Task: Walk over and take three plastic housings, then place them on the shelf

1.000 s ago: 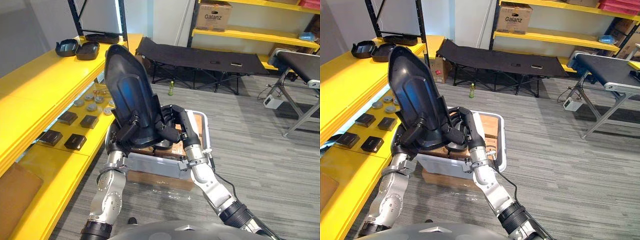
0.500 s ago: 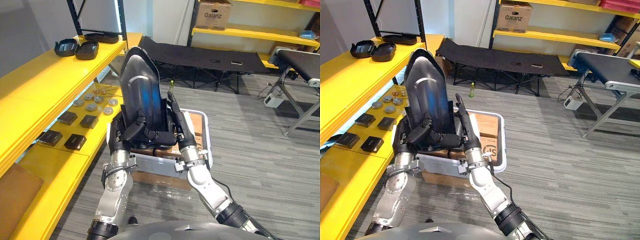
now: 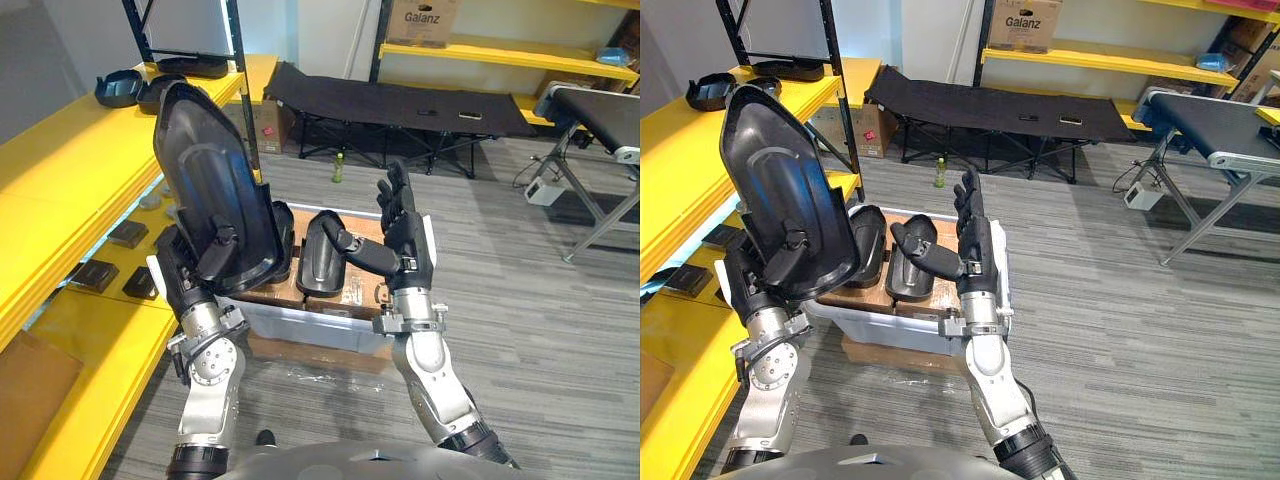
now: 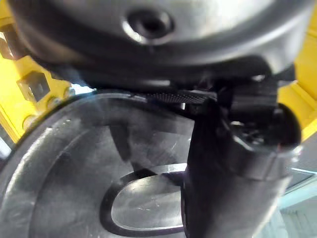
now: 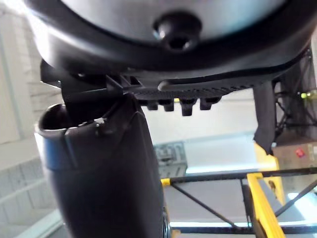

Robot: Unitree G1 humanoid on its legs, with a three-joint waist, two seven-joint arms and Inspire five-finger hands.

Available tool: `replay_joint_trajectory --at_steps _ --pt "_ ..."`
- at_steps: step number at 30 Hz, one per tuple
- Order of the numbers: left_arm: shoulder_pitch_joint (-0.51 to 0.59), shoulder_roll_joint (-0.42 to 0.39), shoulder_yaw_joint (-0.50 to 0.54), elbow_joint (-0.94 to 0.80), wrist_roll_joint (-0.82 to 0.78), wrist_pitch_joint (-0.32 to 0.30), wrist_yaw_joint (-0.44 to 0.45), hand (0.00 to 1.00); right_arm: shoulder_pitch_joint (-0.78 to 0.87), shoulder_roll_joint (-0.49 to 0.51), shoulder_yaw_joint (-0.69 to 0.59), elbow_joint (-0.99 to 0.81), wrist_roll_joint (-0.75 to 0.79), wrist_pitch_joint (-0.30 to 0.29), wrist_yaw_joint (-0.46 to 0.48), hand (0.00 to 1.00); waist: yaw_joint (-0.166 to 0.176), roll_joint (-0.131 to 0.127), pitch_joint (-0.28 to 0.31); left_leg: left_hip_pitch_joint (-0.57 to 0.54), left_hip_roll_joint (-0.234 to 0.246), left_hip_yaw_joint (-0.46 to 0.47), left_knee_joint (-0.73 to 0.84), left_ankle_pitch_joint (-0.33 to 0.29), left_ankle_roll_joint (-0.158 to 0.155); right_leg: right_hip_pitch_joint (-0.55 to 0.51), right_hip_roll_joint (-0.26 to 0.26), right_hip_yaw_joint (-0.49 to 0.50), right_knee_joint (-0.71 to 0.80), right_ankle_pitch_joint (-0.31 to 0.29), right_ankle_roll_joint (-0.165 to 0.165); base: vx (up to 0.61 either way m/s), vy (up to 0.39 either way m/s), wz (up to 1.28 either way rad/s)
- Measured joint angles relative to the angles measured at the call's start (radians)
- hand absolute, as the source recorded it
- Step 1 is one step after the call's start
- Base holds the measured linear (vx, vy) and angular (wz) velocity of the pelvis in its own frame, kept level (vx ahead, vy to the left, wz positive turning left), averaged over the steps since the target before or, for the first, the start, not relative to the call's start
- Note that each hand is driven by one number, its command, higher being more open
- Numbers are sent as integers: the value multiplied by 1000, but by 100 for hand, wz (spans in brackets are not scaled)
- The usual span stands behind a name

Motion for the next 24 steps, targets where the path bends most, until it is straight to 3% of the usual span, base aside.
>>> replay_joint_trajectory --at_steps 4,7,9,13,24 --pt "51 -19 35 -38 -3 -10 -20 0 44 0 -116 -13 113 -5 122 100 -3 5 7 11 1 16 0 -8 -2 0 0 15 -1 -2 3 -2 -5 -11" --pt "81 -27 78 -38 -26 -31 -22 0 69 -8 -166 -13 101 19 152 100 -13 6 13 11 2 17 0 -11 -3 0 1 17 -1 -4 3 1 -3 -2" --pt "91 -29 91 -38 -52 -44 -27 0 80 -9 -174 -13 104 38 157 100 -13 5 14 11 2 17 0 -11 -3 0 1 16 -1 -5 3 0 0 0" --pt "114 -35 125 -51 -94 -113 -40 0 84 -8 -172 -5 103 133 161 100 -1 0 29 11 2 9 0 -12 -1 5 0 10 0 -3 5 4 -5 3" --pt "204 -75 196 -284 -94 -155 -102 0 35 22 -121 43 98 206 75 100 42 -5 50 8 -7 -89 0 -8 -2 67 -1 -96 4 -32 13 -5 -18 26"
